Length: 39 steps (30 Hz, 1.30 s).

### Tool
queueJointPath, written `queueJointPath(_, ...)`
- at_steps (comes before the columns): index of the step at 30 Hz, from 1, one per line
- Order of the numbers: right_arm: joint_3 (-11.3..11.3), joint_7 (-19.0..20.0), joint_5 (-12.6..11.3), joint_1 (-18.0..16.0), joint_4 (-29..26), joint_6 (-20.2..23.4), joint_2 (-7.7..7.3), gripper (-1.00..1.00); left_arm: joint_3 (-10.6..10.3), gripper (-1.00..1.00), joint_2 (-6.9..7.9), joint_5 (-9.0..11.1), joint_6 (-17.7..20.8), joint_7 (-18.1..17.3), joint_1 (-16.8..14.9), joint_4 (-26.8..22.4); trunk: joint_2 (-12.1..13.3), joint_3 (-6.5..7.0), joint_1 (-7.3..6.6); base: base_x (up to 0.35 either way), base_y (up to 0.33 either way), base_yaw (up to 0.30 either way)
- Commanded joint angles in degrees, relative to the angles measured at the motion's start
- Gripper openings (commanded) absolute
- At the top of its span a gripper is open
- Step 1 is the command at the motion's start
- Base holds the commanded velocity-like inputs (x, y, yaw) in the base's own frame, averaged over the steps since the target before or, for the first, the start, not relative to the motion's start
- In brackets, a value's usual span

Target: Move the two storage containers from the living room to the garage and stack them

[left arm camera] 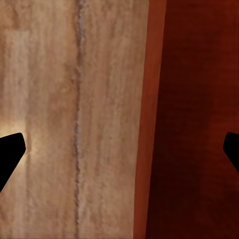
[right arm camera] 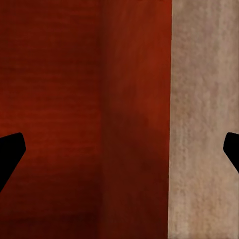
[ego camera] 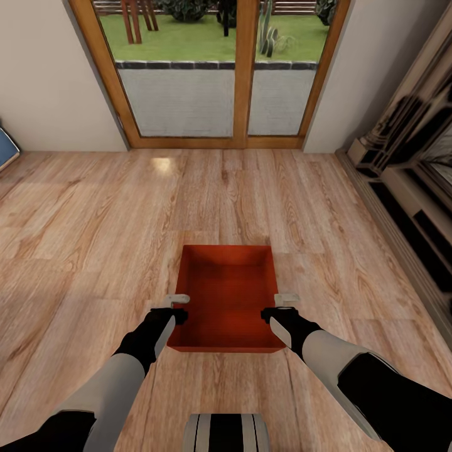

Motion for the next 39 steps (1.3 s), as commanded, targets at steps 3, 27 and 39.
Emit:
queueJointPath(3, 0.48, -0.33, -0.31, -0.02, -0.08, 0.39, -0.02, 1.0, 0.04, 1.0, -0.05, 0.09, 0.24, 0.03, -0.01, -0.08, -0.01, -0.04, -0.01, 0.0, 0.0, 0.0)
queueJointPath(27, 0.48, 0.46, -0.31, -0.02, -0.06, 0.33, -0.02, 1.0, 0.3, 1.0, -0.08, 0.19, -0.12, -0.26, -0.01, 2.65, -0.01, -0.04, -0.01, 0.0, 0.0, 0.0)
queueJointPath(39, 0.48, 0.46, -0.31, -0.02, -0.06, 0.31, -0.02, 1.0, 0.36, 1.0, -0.08, 0.19, -0.13, -0.26, -0.01, 2.66, -0.01, -0.04, -0.01, 0.0, 0.0, 0.0)
